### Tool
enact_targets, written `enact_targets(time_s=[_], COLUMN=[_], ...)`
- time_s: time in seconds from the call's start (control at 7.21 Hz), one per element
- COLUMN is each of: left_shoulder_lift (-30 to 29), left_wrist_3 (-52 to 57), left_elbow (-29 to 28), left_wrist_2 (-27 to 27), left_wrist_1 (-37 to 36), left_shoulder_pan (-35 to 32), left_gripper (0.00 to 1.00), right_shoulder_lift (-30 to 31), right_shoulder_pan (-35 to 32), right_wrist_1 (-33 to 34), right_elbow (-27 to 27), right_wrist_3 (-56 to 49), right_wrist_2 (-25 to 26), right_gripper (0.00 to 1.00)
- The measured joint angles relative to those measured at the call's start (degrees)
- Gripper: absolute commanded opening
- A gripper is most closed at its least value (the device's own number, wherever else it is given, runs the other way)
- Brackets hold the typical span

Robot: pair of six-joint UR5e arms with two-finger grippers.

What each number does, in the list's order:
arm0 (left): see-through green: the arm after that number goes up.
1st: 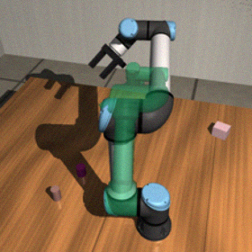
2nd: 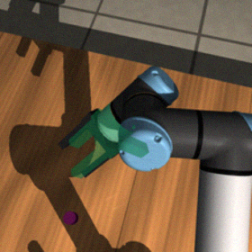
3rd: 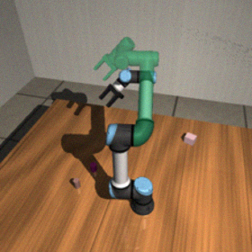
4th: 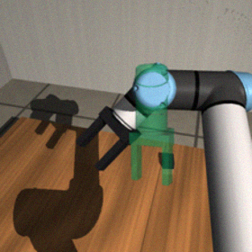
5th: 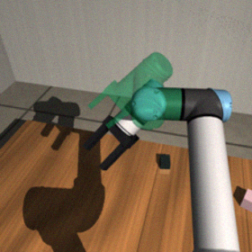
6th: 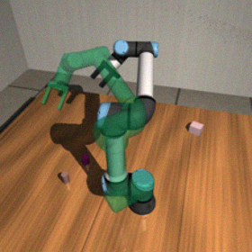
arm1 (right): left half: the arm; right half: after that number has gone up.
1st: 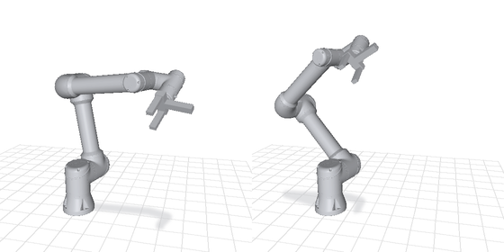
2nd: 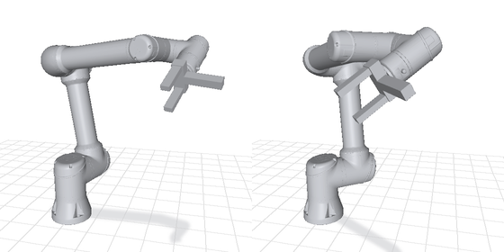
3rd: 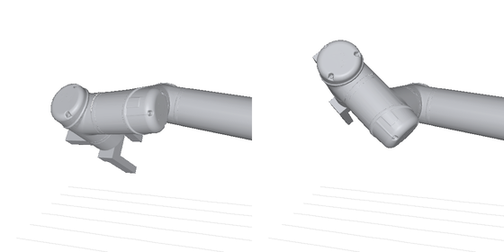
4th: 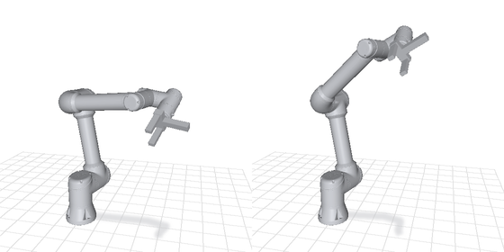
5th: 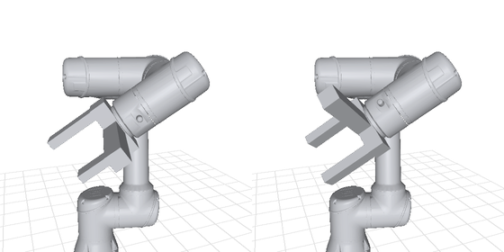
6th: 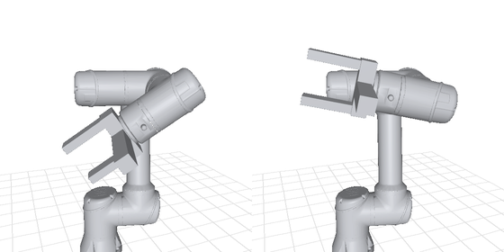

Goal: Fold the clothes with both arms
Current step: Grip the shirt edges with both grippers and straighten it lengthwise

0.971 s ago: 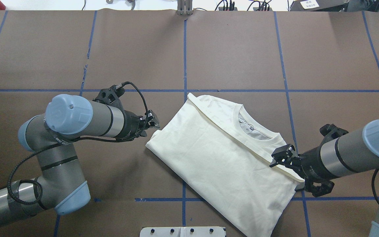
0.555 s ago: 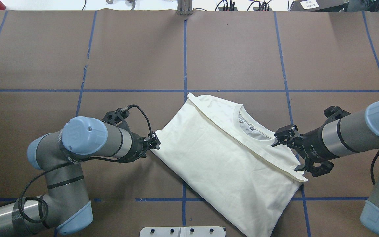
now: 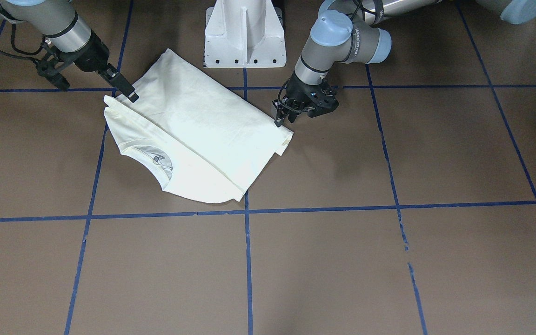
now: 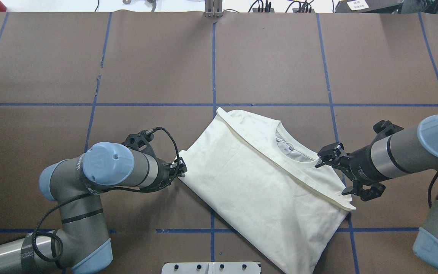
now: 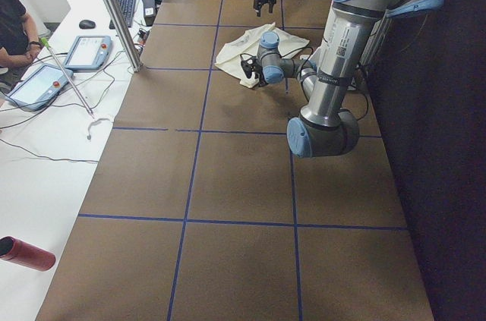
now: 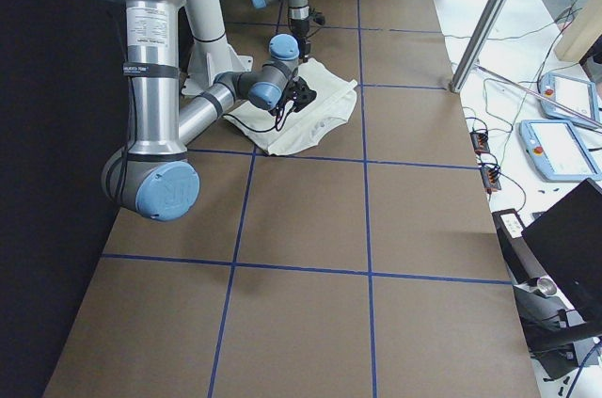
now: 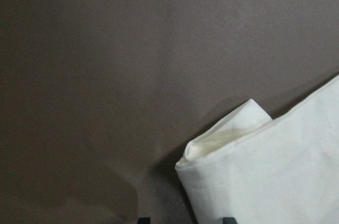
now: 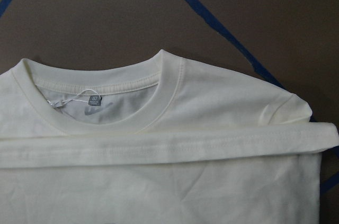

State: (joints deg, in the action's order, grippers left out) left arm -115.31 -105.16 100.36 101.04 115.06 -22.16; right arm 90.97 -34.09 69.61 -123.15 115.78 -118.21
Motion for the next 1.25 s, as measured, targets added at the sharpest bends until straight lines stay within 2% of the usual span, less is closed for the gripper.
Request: enact_targets(time_s=[0.42,0.55,0.69,0.83,1.25], left_shoulder_lift=[-0.54,-0.7,-0.75,-0.76,-0.49], left_wrist_3=[0.77,0.86,0.93,0.97,3.3], left_elbow=[-0.86,-1.07,-1.28,-1.6,-2.05], left_wrist_2=[-2.3,-2.49,-2.82,-3.4,-4.23], left_wrist_1=[-0.03,-0.05,-0.05,-0.07,-1.26], left_shoulder_pan=[-0.56,-0.59,-0.63,-0.66,-1.95], left_gripper=[0.4,0.28,0.03,0.0,0.0], right_shoulder_lift=[0.03,-0.04,-0.07,-0.11,-0.72], right_shoulder_pan=[0.07,0.1,0.13,0.15,0.15], right_wrist_1=[0.0,0.0,0.0,0.0,0.0], right_elbow=[1.48,1.86,2.03,2.09,2.52], right_wrist_3=[-0.02,-0.04,-0.13,-0.36,-1.03], right_wrist_2=[0.0,0.0,0.0,0.0,0.2], right_gripper=[1.0,1.0,1.0,1.0,1.0])
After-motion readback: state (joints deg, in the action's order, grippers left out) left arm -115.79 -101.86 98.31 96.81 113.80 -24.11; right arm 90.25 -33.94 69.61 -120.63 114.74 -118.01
